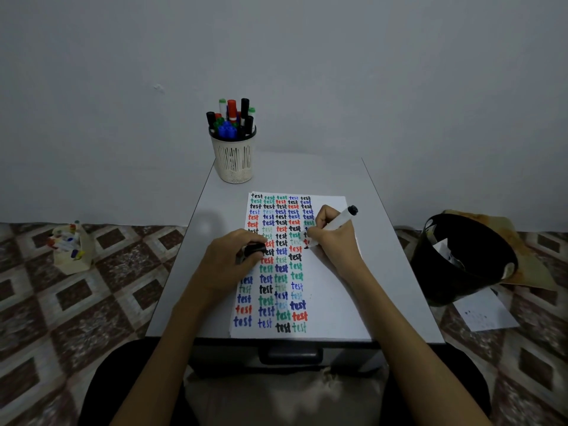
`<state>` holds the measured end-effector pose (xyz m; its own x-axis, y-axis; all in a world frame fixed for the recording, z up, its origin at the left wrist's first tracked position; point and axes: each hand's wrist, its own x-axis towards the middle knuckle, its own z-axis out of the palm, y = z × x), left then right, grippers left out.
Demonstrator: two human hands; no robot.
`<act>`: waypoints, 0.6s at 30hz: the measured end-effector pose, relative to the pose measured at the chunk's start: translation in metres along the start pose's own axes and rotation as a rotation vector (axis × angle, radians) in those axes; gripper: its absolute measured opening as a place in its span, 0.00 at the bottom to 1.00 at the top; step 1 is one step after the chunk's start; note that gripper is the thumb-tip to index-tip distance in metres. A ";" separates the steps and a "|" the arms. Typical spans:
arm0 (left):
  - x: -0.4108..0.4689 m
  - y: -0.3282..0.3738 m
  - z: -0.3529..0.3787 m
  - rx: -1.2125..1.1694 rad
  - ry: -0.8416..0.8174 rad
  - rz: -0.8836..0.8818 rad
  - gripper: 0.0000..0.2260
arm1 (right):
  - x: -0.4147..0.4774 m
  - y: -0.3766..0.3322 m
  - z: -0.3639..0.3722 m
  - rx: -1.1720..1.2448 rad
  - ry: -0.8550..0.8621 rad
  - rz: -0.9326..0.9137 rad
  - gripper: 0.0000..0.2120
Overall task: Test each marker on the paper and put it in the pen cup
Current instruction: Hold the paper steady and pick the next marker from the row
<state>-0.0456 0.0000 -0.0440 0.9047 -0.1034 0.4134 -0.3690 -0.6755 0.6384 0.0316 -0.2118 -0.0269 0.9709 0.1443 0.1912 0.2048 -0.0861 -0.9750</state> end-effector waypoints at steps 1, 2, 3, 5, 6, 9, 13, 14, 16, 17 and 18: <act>0.000 0.000 0.000 -0.002 0.001 0.003 0.12 | 0.000 -0.001 0.000 0.022 0.009 0.007 0.17; 0.000 0.001 0.000 -0.006 0.003 0.001 0.12 | 0.000 -0.002 -0.001 0.068 0.010 0.026 0.18; 0.001 0.001 0.000 -0.009 0.005 -0.003 0.12 | 0.000 -0.002 -0.002 0.095 0.005 0.035 0.17; 0.001 0.001 0.000 -0.008 0.003 -0.005 0.12 | 0.000 -0.001 -0.001 0.055 0.013 0.033 0.16; 0.001 0.001 0.000 -0.005 -0.001 -0.002 0.12 | 0.000 0.000 -0.001 0.022 0.017 0.021 0.15; 0.002 0.000 0.000 0.005 -0.006 0.004 0.12 | -0.001 0.002 0.000 -0.020 0.003 0.016 0.14; 0.002 -0.002 0.000 0.003 -0.013 0.019 0.12 | -0.002 -0.003 -0.001 0.022 -0.040 0.019 0.14; 0.001 -0.002 0.000 0.002 -0.015 0.019 0.12 | -0.003 -0.004 -0.002 0.068 -0.029 0.029 0.14; 0.001 -0.002 0.000 -0.008 -0.014 0.012 0.12 | -0.003 -0.004 -0.005 0.148 0.024 0.042 0.16; 0.002 -0.002 0.000 -0.013 -0.013 0.013 0.12 | -0.002 -0.004 -0.007 0.141 0.046 0.038 0.17; 0.002 -0.001 0.000 -0.017 -0.014 0.015 0.13 | -0.002 -0.004 -0.008 0.111 0.050 0.028 0.17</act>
<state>-0.0439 0.0005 -0.0438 0.9019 -0.1237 0.4139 -0.3858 -0.6616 0.6430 0.0303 -0.2193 -0.0230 0.9815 0.0942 0.1669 0.1656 0.0208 -0.9860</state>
